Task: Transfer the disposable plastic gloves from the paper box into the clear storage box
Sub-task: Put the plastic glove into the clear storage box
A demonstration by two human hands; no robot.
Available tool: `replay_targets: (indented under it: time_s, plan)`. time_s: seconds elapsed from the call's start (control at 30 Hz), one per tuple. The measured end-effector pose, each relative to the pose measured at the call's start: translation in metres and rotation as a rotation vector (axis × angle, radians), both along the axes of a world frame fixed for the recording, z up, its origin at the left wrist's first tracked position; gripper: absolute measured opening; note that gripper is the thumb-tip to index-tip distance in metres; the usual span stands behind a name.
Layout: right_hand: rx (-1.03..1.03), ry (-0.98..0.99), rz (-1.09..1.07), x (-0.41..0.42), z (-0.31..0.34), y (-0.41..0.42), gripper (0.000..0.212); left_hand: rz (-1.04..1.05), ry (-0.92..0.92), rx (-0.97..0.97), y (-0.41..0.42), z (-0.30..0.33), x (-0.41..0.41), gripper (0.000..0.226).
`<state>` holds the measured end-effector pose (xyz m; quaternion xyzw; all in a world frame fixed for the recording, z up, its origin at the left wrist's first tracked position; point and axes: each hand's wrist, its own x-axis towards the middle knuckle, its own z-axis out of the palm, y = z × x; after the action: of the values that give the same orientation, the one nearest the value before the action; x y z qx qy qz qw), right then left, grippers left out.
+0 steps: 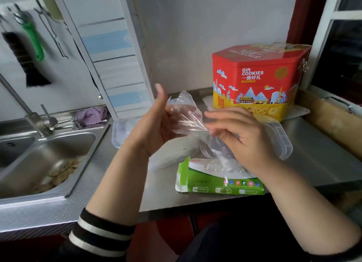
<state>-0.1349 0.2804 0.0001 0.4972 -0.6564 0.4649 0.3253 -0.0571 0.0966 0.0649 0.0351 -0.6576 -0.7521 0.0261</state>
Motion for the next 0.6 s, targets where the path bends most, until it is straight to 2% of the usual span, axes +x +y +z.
replay_targets:
  time_s: [0.1, 0.13, 0.23, 0.3, 0.33, 0.43, 0.5, 0.6]
  plan:
    - [0.061, 0.200, -0.128, -0.011, 0.008, -0.018, 0.029, 0.181, 0.103, -0.323, -0.014, 0.005, -0.007, 0.016]
    - [0.073, 0.241, -0.194, -0.014, 0.013, -0.025, 0.033, 0.257, 0.149, -0.392, -0.019, 0.006, -0.010, 0.009]
    - [0.100, 0.277, -0.364, -0.016, 0.025, -0.052, 0.027, 0.496, 0.284, -0.503, -0.040, 0.010, -0.015, 0.010]
    - [0.179, 0.269, -0.398, -0.009, 0.028, -0.074, 0.037, 0.638, 0.313, -0.550, -0.054, 0.007, -0.017, 0.008]
    - [0.252, 0.262, -0.389, -0.004, 0.030, -0.085, 0.044, 0.699, 0.306, -0.587, -0.063, 0.003, -0.018, 0.016]
    - [0.656, 0.099, -0.322, 0.009, 0.037, -0.111, 0.065, 0.808, 0.260, -0.814, -0.087, -0.018, -0.016, 0.055]
    - [0.905, -0.023, -0.300, 0.004, 0.042, -0.123, 0.066, 0.825, 0.213, -0.991, -0.095, -0.031, -0.015, 0.067]
    - [1.101, -0.187, -0.255, -0.006, 0.047, -0.137, 0.070, 0.824, 0.059, -1.248, -0.096, -0.039, -0.015, 0.045]
